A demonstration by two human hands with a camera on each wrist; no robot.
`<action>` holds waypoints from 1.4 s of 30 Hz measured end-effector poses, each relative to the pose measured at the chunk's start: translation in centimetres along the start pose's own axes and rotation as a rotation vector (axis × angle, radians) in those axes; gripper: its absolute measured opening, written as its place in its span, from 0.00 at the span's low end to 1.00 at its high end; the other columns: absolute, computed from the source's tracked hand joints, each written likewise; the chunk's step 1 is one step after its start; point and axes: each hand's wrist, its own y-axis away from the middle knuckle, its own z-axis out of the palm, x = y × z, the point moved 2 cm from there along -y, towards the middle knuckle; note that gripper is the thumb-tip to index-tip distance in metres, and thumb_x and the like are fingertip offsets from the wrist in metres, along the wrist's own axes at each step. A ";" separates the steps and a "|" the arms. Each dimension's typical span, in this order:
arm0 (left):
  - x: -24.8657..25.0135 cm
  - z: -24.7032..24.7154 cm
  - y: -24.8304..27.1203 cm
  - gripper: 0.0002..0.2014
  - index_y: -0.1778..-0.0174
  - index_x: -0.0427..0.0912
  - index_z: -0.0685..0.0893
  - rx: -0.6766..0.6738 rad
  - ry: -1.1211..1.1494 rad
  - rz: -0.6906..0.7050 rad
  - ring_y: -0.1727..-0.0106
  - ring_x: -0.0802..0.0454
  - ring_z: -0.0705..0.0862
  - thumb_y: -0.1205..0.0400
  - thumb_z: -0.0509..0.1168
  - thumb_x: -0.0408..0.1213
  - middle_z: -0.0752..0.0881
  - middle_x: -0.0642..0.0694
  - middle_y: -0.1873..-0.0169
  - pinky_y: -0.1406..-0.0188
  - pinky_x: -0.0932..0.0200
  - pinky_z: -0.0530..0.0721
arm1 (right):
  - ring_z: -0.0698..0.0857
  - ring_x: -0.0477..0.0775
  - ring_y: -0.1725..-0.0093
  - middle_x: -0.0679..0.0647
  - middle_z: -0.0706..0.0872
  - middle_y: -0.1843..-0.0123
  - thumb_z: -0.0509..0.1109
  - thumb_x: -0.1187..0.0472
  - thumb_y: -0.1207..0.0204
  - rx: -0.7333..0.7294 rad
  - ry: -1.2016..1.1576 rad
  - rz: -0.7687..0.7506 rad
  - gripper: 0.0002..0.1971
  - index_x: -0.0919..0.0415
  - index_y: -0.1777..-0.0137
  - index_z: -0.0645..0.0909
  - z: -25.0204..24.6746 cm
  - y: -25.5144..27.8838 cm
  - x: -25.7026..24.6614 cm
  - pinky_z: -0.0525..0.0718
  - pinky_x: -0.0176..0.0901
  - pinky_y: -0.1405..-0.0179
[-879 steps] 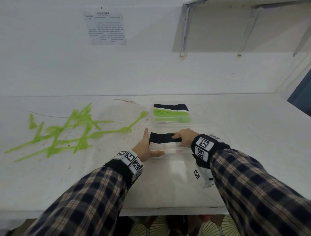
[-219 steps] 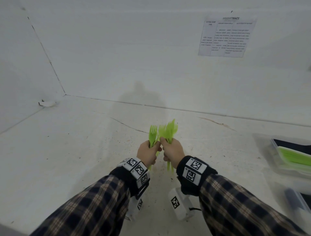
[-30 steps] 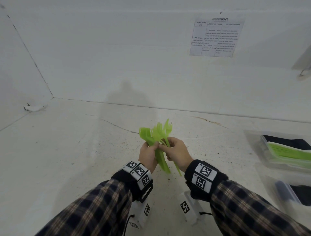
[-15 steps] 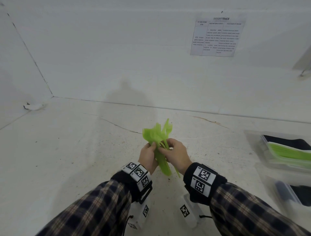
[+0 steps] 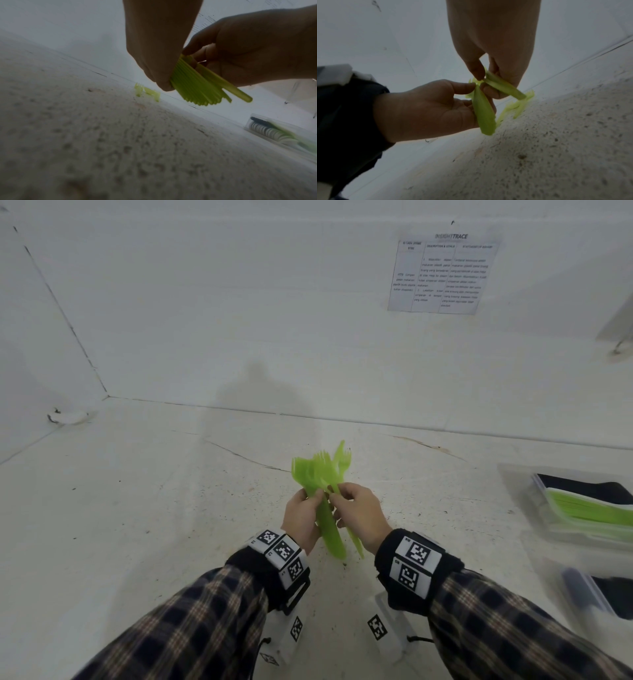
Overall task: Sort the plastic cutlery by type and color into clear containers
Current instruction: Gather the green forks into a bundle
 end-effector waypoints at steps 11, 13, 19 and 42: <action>0.2 0.1 0.4 0.10 0.39 0.36 0.79 -0.002 -0.011 -0.007 0.49 0.44 0.85 0.15 0.59 0.30 0.85 0.36 0.44 0.65 0.52 0.84 | 0.81 0.50 0.61 0.53 0.82 0.64 0.73 0.61 0.26 0.034 0.084 -0.057 0.06 0.59 0.53 0.80 -0.3 -0.1 0.3 0.79 0.36 0.61; 0.4 0.1 0.5 0.09 0.40 0.37 0.79 -0.010 0.004 -0.008 0.53 0.45 0.86 0.14 0.58 0.30 0.85 0.38 0.48 0.70 0.53 0.85 | 0.83 0.50 0.61 0.52 0.83 0.63 0.76 0.61 0.29 0.059 0.013 -0.032 0.14 0.53 0.47 0.76 -0.5 -0.2 0.5 0.81 0.36 0.61; 1.0 0.1 0.3 0.09 0.40 0.35 0.78 0.018 0.020 0.025 0.54 0.45 0.85 0.14 0.58 0.30 0.84 0.37 0.49 0.72 0.51 0.87 | 0.85 0.51 0.59 0.55 0.87 0.59 0.76 0.61 0.28 0.057 0.004 -0.036 0.08 0.60 0.52 0.83 -0.2 -0.2 0.4 0.85 0.41 0.60; 1.9 0.0 -0.9 0.19 0.31 0.30 0.73 -0.030 0.040 -0.109 0.48 0.42 0.87 0.11 0.51 0.40 0.83 0.30 0.39 0.61 0.47 0.85 | 0.81 0.47 0.64 0.49 0.82 0.65 0.75 0.58 0.28 0.052 0.121 -0.098 0.07 0.54 0.62 0.79 1.0 -1.5 -0.7 0.81 0.32 0.66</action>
